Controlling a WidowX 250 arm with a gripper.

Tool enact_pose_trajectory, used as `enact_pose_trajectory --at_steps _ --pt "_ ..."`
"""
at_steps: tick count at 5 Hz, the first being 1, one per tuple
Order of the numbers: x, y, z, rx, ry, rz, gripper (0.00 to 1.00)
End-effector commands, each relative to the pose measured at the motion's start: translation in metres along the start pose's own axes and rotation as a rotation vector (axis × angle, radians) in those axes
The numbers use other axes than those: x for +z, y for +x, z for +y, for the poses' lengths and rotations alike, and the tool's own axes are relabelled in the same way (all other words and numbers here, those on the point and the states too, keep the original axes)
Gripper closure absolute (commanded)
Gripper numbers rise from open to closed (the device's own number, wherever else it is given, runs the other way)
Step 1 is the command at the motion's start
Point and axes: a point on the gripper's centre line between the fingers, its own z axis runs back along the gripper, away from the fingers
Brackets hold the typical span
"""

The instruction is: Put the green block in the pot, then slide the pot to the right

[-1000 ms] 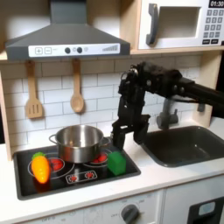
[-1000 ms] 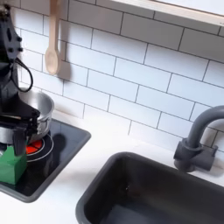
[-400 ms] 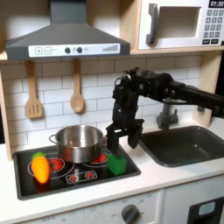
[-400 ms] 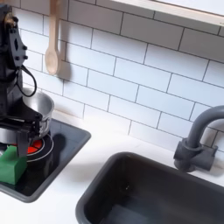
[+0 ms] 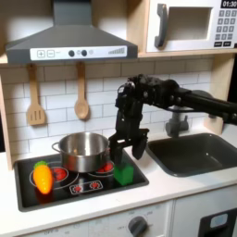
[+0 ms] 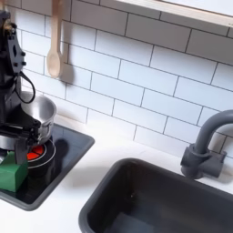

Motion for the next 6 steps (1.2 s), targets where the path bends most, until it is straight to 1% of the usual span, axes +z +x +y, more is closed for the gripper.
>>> enact_pose_trajectory --at_steps 1,3,6 --pt "-0.015 0.0 0.0 -0.02 -0.004 0.028 0.0" --pt "-0.027 0.005 -0.002 -0.037 -0.004 0.04 0.0" --pt "-0.043 0.001 -0.001 -0.044 -0.001 0.063 0.0"
